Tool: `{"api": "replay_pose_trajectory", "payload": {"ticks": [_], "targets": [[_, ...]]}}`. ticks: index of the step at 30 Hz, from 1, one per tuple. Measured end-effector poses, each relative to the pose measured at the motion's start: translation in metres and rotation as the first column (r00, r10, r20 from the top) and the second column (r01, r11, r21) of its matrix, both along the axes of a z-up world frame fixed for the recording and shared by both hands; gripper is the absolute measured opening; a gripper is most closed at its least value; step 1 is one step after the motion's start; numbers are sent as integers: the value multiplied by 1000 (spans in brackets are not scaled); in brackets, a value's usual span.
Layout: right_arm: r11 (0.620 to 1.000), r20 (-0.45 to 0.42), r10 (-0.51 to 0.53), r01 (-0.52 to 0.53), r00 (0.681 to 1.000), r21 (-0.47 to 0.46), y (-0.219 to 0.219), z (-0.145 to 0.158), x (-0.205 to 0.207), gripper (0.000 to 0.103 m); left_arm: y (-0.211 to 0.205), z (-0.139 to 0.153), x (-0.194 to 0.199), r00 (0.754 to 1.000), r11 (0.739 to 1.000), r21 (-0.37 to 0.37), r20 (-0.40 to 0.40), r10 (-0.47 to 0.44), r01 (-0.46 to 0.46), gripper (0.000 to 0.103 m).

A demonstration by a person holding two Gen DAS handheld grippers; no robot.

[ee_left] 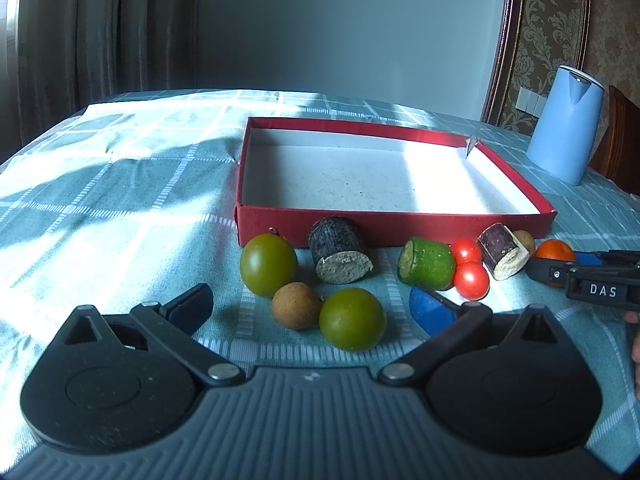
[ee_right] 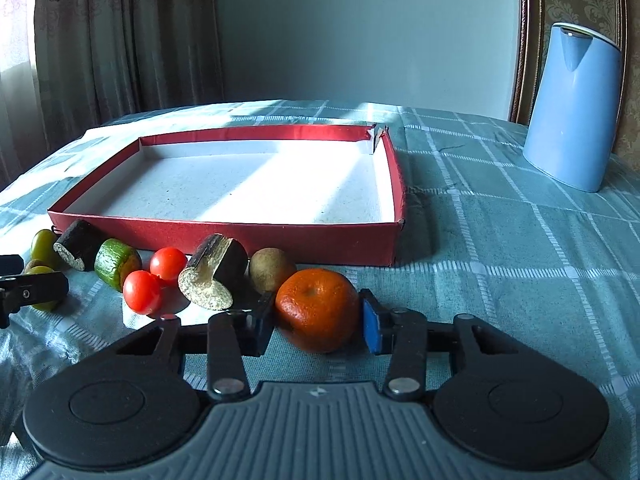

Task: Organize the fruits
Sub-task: 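Close the right gripper around the orange tangerine and lift it, then grasp the small green tomato with the left gripper while the right gripper holds the tangerine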

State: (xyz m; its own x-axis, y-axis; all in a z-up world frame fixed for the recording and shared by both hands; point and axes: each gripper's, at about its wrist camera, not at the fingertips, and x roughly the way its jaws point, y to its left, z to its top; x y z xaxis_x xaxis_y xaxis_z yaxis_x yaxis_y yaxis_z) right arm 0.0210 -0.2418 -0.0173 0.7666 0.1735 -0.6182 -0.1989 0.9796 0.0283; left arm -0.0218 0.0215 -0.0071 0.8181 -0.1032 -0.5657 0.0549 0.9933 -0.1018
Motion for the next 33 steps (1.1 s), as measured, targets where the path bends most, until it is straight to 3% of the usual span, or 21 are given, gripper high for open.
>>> {"api": "replay_pose_trajectory", "payload": {"ticks": [5,8,11,15,20,33], "targets": [[999,6,4,-5,1000,32,-3,2,-4,42,-6,2,-16,998,998,41,46,-52,51,103],[999,3,18,-18,1000,33,-1,2,-6,42,-13,6,-33,988,991,101,117,-101,90,103],[999,2,27,-27,1000,39,-1,2,-7,42,-27,7,-47,975,975,195,170,-145,111,103],[999,2,23,-23,1000,43,-1,2,-8,42,-42,5,-53,961,949,274,181,-211,157,103],[999,2,23,-23,1000,43,-1,2,-8,42,-51,1,-48,942,922,265,106,-318,281,103],[999,2,20,-20,1000,47,-2,2,-8,42,-55,-1,-15,938,904,269,8,-346,332,101]]}}
